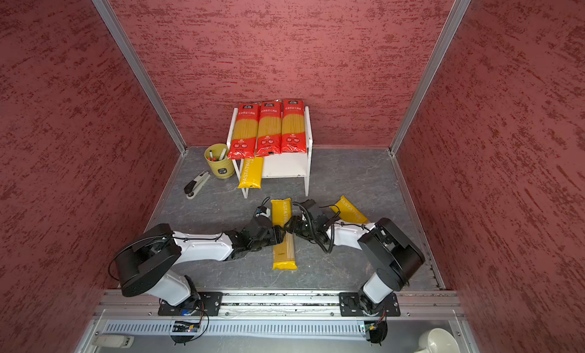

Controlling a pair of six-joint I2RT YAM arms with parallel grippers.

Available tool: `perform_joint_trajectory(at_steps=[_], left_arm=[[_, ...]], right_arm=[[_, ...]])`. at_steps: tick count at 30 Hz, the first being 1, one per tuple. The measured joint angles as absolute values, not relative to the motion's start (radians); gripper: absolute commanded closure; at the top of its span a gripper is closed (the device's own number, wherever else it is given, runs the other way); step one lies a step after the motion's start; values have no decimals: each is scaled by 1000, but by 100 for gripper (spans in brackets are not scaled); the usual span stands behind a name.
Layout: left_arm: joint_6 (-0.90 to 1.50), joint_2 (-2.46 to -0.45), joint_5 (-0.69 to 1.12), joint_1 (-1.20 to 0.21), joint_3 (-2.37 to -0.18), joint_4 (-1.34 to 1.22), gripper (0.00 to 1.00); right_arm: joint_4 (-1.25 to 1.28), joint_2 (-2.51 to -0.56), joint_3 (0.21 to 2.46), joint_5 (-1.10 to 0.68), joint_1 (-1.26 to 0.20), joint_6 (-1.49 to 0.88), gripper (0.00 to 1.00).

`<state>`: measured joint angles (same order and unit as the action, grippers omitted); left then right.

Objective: Arrange pasta packages on shelves
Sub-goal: Move the pasta bag to the center of the table, then pick up the pasta bag from the center of the table.

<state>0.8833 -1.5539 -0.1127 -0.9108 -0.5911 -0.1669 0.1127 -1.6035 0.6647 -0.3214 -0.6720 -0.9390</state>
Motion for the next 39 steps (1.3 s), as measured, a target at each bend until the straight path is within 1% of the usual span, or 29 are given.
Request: perform_joint_trajectory(at_steps=[4,9,10,15,18,21,26,30,39], left_arm=[[901,-1541,-113,-911,-583,-155,34],[913,-1523,-113,-906,-567,-148,39],[916,-1518,-113,-905,-564,-145,41],[928,-1507,-110,-896,-532,-159,58],[934,-1507,-103,-891,-518,-183,65],[937,-1512,-96,-889,-515,-197,70],[939,-1514,-89,-887,-503,-228,74],[938,-1513,-88,-887,-503,-236,74],[939,-1512,-89,-888,-503,-242,74]], right_arm=[[129,-1595,645,-364,-657,-943,34],[163,-1586,614,-414,-638,-956,37],[179,-1586,604,-424,-638,-963,38],[303,-1631,575,-480,-636,-1002,49],[389,-1670,566,-507,-636,-1026,56],[479,-1696,538,-526,-633,-1053,63],[597,-1721,489,-538,-628,-1097,74],[662,-1729,469,-542,-627,-1119,80],[718,-1732,444,-541,-626,-1134,85]])
